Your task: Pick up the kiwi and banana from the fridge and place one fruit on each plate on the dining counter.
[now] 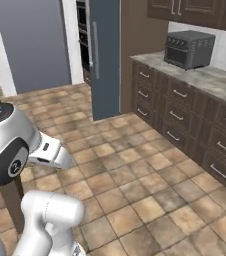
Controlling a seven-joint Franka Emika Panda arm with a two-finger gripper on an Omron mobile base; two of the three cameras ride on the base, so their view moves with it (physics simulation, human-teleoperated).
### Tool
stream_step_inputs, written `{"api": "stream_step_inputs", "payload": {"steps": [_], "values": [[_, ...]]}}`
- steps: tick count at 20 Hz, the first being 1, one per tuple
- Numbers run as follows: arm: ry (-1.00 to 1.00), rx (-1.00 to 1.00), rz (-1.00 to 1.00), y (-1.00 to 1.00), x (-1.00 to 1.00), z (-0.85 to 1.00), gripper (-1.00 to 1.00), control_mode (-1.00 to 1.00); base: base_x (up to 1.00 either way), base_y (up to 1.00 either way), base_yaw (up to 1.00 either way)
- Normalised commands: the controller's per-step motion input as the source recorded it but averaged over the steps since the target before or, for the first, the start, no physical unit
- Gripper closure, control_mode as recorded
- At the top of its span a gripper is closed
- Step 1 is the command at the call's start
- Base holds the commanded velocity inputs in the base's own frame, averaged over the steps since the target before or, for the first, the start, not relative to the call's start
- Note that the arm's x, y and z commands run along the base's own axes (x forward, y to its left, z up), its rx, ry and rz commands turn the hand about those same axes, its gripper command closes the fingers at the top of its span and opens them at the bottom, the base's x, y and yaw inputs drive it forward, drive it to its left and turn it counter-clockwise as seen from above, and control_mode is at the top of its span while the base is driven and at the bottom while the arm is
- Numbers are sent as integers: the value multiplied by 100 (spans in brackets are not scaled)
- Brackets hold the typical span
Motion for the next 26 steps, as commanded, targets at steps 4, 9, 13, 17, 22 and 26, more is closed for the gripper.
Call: {"api": "stream_step_inputs", "payload": {"steps": [4, 9, 13, 17, 22, 26], "values": [[0, 0, 0, 0, 0, 0, -100, 100, 100, -16, 56], [0, 0, 0, 0, 0, 0, -100, 100, 100, -26, 54], [0, 0, 0, 0, 0, 0, -100, 100, 100, -35, 51], [0, 0, 0, 0, 0, 0, -100, 100, 100, -42, 48], [0, 0, 0, 0, 0, 0, -100, 100, 100, -48, 45], [0, 0, 0, 0, 0, 0, -100, 100, 100, -35, 44]]}}
